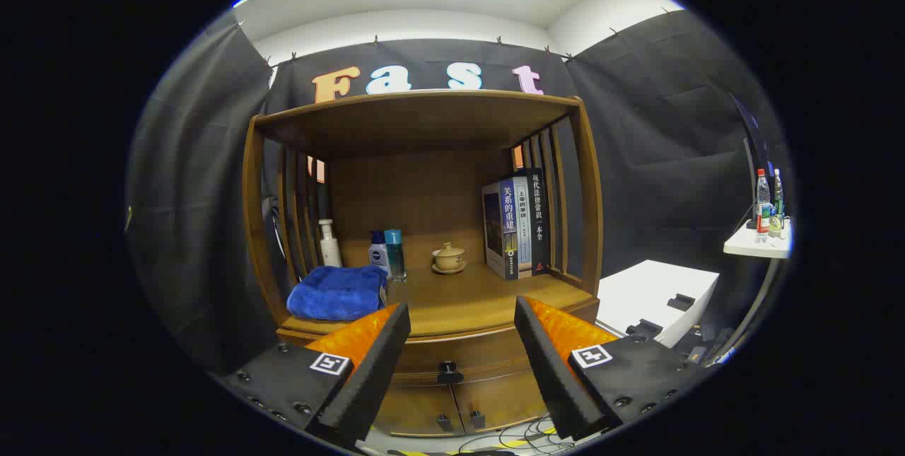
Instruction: Pull open the drawer, take out the items inside it, and place them on the countertop above the cabinet.
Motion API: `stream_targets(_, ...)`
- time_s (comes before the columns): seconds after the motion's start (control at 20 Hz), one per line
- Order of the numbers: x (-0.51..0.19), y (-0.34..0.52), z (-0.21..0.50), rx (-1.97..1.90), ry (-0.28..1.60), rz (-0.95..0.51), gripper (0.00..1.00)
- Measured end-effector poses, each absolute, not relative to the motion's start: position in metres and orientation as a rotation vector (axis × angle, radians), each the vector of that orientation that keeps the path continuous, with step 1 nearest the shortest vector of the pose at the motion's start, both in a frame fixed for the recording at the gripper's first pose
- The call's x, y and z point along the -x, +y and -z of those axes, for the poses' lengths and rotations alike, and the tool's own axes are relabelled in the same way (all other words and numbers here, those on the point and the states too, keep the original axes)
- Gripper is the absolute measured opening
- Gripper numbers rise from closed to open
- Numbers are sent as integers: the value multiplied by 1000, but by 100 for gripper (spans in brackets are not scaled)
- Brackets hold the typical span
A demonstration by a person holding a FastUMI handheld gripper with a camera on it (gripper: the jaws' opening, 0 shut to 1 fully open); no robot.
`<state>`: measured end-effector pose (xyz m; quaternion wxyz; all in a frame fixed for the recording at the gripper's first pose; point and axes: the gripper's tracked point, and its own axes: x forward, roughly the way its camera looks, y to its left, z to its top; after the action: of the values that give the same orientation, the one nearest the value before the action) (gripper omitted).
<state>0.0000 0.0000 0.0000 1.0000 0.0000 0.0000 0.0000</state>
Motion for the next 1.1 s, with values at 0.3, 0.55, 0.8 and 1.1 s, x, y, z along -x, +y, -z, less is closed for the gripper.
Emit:
stream_targets(0.3,0,1,3,0,4,-2,98)
stream_targets(0.55,0,5,6,0,10,-8,98)
stream_targets(0.8,-6,10,9,22,6,-16,98)
stream_targets(1.1,-31,18,26,80,-15,-37,98)
